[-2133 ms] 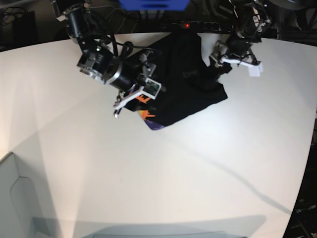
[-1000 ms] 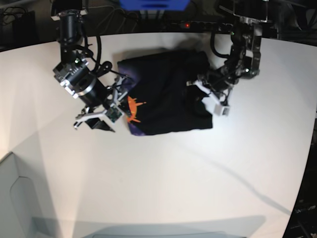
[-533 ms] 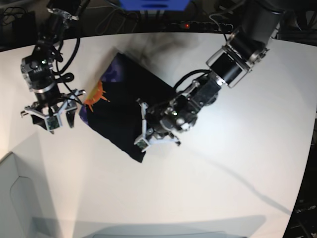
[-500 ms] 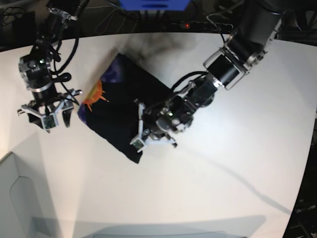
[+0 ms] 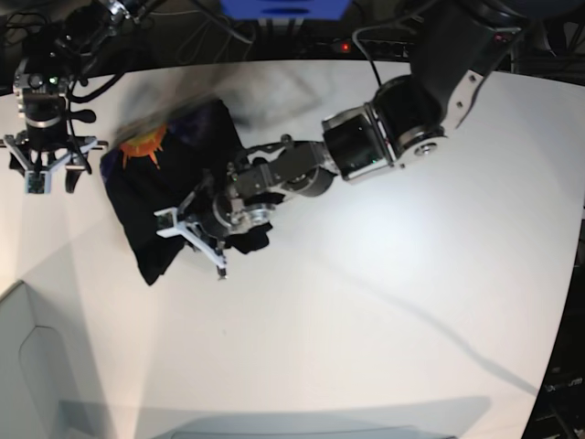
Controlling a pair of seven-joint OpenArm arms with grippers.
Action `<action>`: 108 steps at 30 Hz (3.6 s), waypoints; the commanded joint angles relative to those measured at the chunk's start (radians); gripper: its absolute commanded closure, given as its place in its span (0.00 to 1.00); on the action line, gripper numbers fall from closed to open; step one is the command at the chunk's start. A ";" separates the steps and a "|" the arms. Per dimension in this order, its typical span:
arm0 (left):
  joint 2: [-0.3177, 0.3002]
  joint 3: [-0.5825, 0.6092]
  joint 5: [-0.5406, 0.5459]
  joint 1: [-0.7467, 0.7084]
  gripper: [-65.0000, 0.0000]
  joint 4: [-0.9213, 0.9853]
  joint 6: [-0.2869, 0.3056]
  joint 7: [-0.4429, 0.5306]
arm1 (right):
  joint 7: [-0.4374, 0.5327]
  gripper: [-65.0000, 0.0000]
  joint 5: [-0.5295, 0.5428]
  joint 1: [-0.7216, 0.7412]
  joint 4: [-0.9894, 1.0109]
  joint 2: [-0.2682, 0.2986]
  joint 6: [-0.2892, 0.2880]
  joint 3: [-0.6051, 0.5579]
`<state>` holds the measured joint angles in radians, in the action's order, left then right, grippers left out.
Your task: Fold the T-shirt properly
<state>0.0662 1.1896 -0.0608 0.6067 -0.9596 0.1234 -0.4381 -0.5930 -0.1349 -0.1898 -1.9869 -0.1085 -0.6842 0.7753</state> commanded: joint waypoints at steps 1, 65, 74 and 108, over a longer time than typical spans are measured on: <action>0.030 -0.004 -0.029 0.028 0.90 -0.011 -0.009 0.017 | 0.026 0.45 0.013 -0.004 -0.019 0.002 -0.014 0.000; -0.286 -1.635 0.287 -0.973 0.35 -0.997 -0.012 -0.304 | 0.032 1.00 0.260 -0.236 -0.001 -0.049 -0.014 -0.446; -0.210 -1.763 0.289 -1.029 0.35 -0.997 -0.012 -0.304 | 0.034 1.00 0.258 -0.257 0.177 -0.049 -0.014 -0.549; -0.170 -2.005 0.568 -1.422 1.00 -1.057 -0.011 -0.313 | 0.114 1.00 0.261 -0.446 -0.038 -0.030 -0.014 -0.208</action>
<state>-0.0967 -0.8078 0.5034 -0.7990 -1.9976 0.1127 -0.7620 -0.4938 0.1131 -0.6224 -2.0048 -0.1406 -0.6842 0.5632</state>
